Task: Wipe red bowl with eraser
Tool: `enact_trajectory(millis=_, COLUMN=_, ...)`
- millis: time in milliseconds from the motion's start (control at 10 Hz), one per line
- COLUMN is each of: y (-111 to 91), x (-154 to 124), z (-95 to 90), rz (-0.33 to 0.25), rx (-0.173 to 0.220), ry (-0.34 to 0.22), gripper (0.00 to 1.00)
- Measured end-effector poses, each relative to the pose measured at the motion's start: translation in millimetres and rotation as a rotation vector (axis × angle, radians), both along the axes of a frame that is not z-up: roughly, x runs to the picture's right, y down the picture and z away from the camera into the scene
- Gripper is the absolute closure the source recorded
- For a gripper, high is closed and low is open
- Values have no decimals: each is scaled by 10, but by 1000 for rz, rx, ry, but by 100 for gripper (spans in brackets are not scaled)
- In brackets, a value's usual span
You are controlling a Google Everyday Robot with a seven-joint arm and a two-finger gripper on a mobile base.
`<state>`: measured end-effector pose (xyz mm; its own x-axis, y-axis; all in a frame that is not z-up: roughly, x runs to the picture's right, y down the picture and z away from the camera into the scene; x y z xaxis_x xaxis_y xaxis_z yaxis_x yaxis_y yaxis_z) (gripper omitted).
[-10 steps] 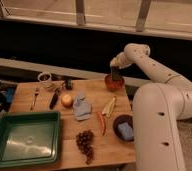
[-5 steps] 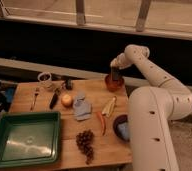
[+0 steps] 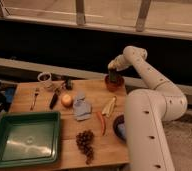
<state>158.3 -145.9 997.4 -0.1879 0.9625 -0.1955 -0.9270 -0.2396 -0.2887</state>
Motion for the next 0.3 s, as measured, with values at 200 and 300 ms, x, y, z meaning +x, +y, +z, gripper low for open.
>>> enact_trajectory(millis=200, y=94, x=45, z=-63, rz=-30, rx=-14, ry=17, gripper=100)
enact_trajectory(millis=300, y=113, x=164, z=-108, rz=-39, rx=-15, ry=47, gripper=100)
